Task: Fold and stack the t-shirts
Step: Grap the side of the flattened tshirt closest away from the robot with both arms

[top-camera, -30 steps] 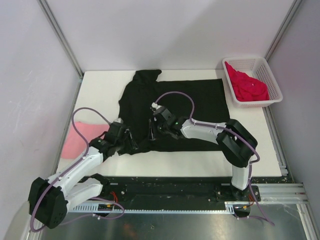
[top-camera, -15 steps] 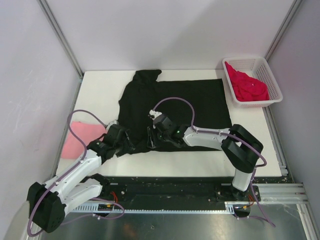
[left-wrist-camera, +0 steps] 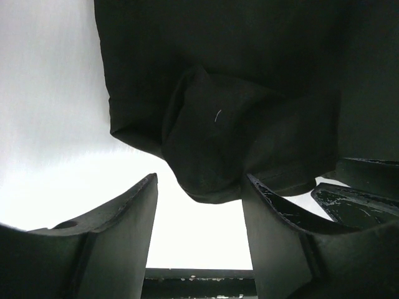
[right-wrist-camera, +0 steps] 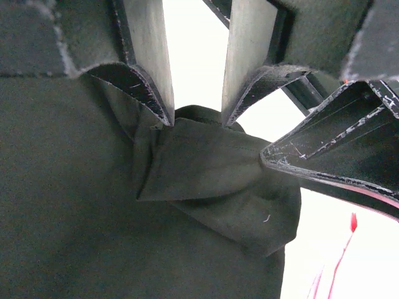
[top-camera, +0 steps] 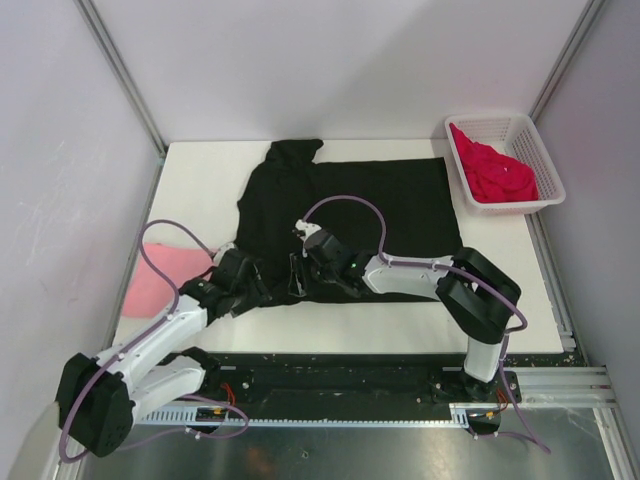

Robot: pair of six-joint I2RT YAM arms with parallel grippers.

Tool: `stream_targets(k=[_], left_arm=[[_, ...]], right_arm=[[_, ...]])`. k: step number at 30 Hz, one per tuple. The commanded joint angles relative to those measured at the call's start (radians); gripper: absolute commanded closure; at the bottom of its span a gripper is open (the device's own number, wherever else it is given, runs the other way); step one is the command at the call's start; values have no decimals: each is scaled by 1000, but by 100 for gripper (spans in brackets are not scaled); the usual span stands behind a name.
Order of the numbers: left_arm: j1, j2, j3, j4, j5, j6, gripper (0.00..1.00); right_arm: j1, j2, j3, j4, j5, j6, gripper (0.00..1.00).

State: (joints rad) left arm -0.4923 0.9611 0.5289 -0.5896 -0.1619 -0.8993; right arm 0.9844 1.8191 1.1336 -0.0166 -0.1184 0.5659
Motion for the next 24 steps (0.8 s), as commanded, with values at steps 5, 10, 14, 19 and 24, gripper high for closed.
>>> stream_targets(k=[5,10,14,19,24], left_arm=[[-5,61,-1,93,4,-3,43],[-5,63,10,109,11,-1,54],[-5,57,24,111,9,7,66],[-1,49,44,112,5,20,78],[14,45,66,110,13,41,81]], right_arm=[[-23,28,7,52,-9,19,59],[-33,32,12,55,-9,27,60],[-39,38,21,52,-10,32,62],[-42,43,36,45,-13,33,63],[-44,53,59,36,-21,39,68]])
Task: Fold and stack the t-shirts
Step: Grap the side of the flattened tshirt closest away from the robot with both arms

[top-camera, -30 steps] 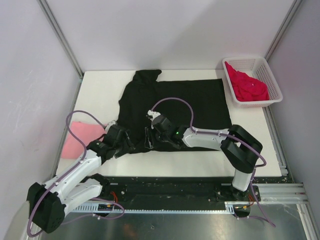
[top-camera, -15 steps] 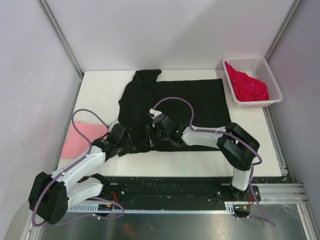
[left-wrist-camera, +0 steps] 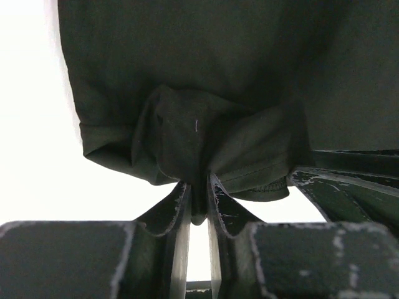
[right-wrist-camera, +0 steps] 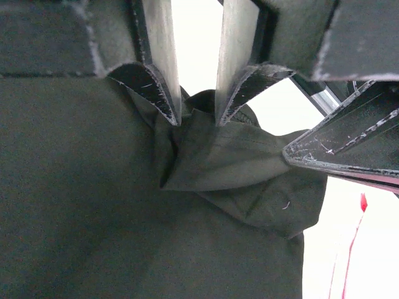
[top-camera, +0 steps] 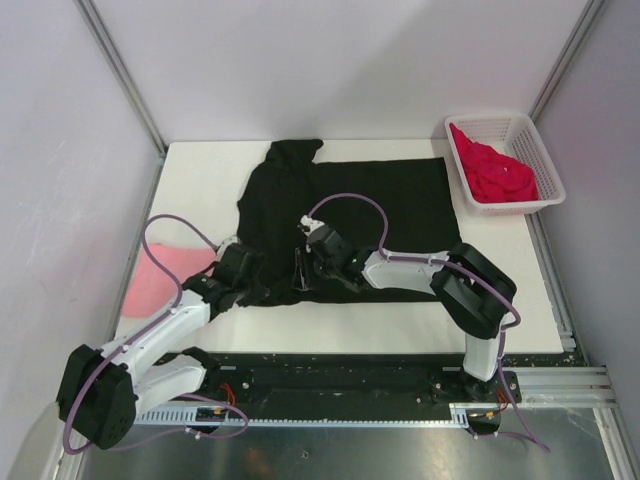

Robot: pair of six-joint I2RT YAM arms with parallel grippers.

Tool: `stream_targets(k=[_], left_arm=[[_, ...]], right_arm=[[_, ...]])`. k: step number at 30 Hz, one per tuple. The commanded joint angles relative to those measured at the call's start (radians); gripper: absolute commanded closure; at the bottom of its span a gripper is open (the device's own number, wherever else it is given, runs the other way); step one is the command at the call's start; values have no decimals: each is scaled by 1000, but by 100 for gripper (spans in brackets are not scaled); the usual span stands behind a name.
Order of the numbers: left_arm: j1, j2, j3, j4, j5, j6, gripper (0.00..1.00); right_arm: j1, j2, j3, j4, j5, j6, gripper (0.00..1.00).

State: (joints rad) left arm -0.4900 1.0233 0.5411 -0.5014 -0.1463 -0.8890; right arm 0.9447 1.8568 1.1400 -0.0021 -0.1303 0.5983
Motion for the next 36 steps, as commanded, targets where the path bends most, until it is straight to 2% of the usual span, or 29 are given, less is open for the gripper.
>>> stream_targets(k=[1,5,7,16,25,28,30,34,36], left_arm=[[16,-19,59,22,0,37,81],[43,-20,79,22,15,66,81],[62,-19,91,21,25,80,81],[134,16,162,26,47,128,80],[168,129,227,85,42,121,79],[185,177,241,123,38,109,76],[198,214,253,156,42,106,69],[232,300,294,245,84,136,40],[245,347,330,256,118,163,34]], right_arm=[[-4,18,59,18,-10,8,72],[-8,15,92,8,-3,10,93],[-11,10,114,-27,16,7,98],[-58,-19,172,-110,101,-8,100],[-99,21,238,-151,128,-35,100],[-112,48,259,-164,130,-46,96],[-119,66,274,-178,156,-56,87],[-144,89,300,-223,198,-73,67],[-156,90,304,-245,205,-77,61]])
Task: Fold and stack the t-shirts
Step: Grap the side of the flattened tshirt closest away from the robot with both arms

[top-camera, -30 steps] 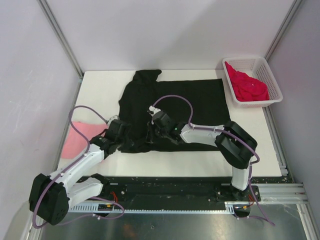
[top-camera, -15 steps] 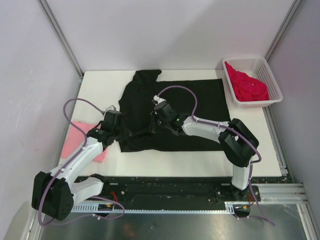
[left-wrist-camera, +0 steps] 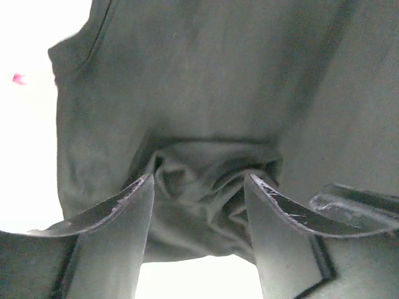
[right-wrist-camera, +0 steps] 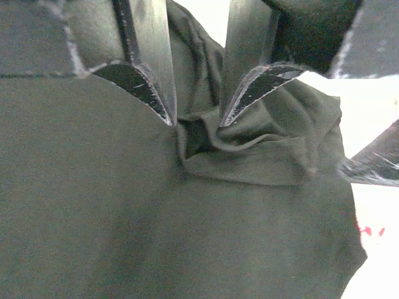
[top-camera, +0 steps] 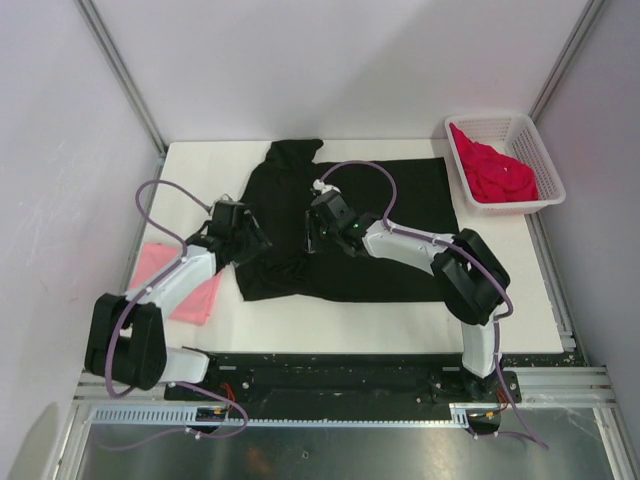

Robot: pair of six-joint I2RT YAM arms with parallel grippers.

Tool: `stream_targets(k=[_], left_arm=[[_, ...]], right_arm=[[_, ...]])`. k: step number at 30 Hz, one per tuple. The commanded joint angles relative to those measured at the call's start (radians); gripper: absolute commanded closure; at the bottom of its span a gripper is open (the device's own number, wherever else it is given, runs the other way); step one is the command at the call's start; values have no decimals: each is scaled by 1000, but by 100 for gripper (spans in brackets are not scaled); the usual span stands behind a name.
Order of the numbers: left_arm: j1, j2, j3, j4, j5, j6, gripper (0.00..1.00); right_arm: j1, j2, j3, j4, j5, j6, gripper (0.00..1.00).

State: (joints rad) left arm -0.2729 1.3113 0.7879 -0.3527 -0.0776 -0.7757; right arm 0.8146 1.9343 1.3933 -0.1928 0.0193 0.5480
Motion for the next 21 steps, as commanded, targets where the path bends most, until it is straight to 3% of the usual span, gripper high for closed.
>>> stream_targets(k=[1,15,21], left_arm=[[31,73,93,108,57,58,33],[5,78,29,41,66,136,49],[-64,103,50,-3,10,166,49]], right_arm=[[-29,10,51,-66,62,-31,60],[46,48,61,-43,70,-109,57],[62,89,109,-68,71,-118,57]])
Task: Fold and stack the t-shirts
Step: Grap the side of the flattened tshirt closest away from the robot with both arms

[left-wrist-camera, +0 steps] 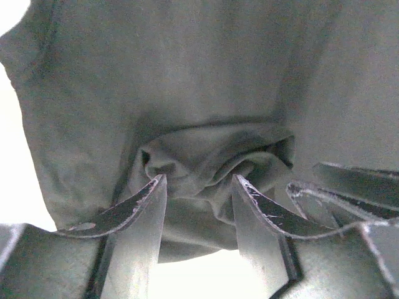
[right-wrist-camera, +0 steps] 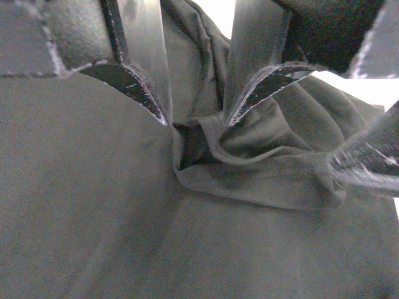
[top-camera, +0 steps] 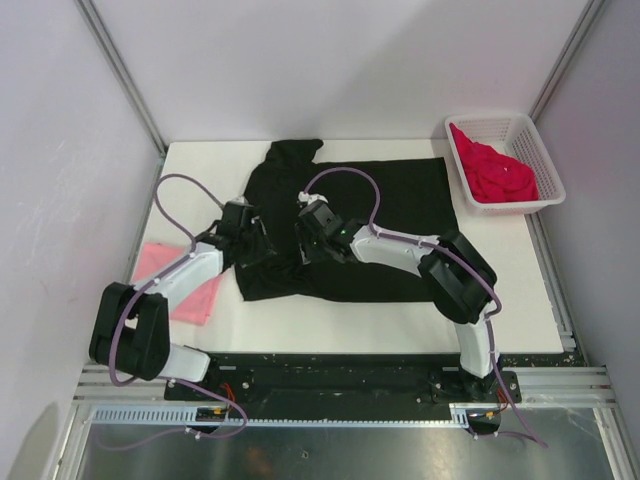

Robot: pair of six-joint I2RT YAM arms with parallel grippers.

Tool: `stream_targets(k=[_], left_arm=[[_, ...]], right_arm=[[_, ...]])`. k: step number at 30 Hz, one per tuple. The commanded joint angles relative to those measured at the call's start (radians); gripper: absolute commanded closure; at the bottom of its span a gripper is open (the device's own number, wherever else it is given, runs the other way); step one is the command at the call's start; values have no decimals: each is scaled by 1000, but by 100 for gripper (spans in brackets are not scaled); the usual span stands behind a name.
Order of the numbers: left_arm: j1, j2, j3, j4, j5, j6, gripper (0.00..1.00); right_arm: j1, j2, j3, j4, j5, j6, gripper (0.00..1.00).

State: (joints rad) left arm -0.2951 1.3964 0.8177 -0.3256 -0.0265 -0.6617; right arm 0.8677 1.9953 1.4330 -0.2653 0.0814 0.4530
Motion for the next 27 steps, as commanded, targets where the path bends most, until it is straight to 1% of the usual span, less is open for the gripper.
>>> stream_targets(k=[1,12,16,18,21,27], left_arm=[[-49,25,26,-38,-50,54,48],[-96,86,74,-95,-132,76,48],[-99,118,90,-96,-146,71,49],[-100,132,101,-96,-155,69,53],[-99,152,121,-96,-167,70,60],[-95,182,176,-104,-184,83,78]], right_arm=[[12,36,78,-4,13,-23,57],[16,77,95,-21,20,-13,58],[17,84,94,-19,15,-7,62],[17,85,93,-20,14,-5,66],[17,85,93,-25,17,-5,74],[10,73,91,-40,32,-6,91]])
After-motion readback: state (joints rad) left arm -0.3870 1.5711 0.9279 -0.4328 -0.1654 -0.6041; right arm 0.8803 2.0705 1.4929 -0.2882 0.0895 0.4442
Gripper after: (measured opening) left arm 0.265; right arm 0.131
